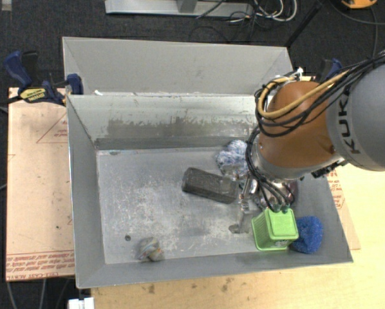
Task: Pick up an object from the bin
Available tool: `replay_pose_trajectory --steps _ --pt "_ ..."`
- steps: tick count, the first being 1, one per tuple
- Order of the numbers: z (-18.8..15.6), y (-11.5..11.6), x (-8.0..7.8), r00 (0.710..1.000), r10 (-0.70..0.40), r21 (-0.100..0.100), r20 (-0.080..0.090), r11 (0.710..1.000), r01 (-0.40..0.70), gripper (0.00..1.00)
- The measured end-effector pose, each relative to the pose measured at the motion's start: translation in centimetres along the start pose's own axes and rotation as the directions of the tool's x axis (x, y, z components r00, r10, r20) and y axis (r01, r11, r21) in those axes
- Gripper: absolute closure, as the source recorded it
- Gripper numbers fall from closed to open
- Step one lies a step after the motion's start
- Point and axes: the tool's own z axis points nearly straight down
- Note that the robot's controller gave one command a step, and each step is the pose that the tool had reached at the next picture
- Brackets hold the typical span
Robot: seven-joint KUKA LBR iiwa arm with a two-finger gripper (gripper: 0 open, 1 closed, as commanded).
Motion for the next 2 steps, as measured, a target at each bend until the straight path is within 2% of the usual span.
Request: replay_pose_trajectory --steps 1,2 --pt "-0.4 0.0 -0.2 1.000 0.001 0.000 0.008 1.000 -0.001 0.00" --pt "4.0 -1.5 -5.3 0.956 0.292 -0.006 0.018 0.956 -0.292 0.00"
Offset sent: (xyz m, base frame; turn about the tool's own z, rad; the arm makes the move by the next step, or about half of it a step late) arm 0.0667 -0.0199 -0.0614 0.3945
